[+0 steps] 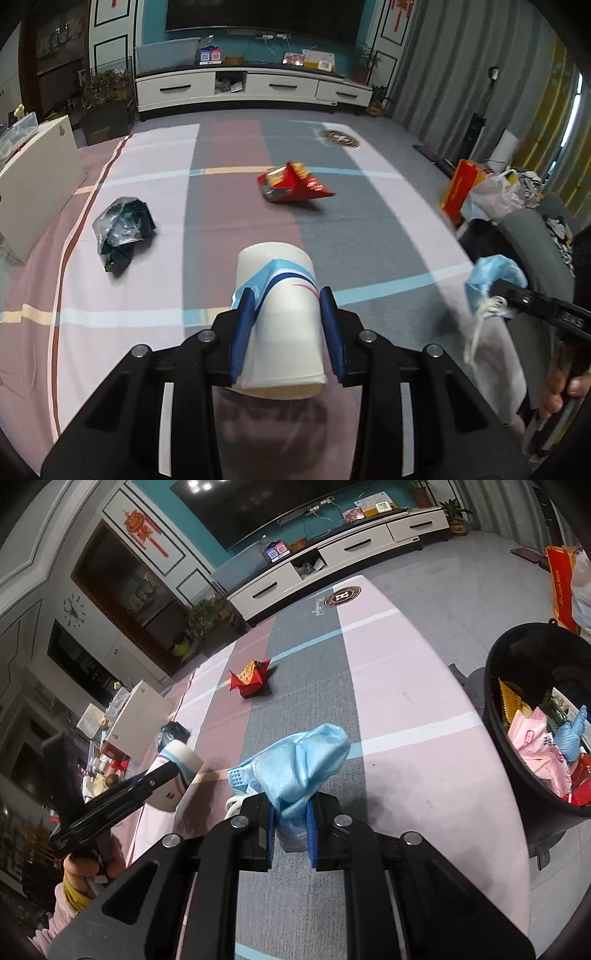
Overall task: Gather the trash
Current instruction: 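Carry the paper cup and mask over the black bin and release both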
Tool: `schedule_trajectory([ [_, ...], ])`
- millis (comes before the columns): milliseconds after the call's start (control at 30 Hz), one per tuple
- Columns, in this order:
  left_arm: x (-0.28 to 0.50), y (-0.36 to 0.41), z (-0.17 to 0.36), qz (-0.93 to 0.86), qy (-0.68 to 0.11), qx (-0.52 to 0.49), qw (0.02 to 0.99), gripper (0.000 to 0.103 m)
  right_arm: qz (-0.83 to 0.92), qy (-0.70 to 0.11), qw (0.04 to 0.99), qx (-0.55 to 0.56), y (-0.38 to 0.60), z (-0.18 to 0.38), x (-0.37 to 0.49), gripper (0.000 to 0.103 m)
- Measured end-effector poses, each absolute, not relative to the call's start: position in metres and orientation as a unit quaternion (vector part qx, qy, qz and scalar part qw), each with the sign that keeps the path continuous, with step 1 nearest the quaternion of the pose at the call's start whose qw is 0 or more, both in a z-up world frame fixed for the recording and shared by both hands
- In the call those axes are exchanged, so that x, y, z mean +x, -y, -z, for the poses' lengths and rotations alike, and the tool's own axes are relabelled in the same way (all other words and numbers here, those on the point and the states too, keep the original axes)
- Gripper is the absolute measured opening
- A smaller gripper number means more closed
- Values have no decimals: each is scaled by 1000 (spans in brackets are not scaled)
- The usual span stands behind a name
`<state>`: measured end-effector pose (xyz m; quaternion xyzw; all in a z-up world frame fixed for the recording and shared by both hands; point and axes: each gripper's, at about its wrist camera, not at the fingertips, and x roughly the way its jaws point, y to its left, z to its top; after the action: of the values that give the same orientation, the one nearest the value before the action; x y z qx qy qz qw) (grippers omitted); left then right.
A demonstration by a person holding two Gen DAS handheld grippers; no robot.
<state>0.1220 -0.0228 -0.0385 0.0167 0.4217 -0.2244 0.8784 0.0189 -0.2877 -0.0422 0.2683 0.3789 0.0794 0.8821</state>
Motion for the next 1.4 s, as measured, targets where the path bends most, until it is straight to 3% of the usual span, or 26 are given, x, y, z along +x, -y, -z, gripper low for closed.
schedule_trajectory([
  [767, 60, 155, -22, 299, -387, 65, 870, 38, 27, -296, 914, 278, 374, 21, -51, 14],
  [1400, 34, 280, -15, 375, -373, 143, 837, 39, 102, -264, 902, 326, 455, 46, -93, 15],
])
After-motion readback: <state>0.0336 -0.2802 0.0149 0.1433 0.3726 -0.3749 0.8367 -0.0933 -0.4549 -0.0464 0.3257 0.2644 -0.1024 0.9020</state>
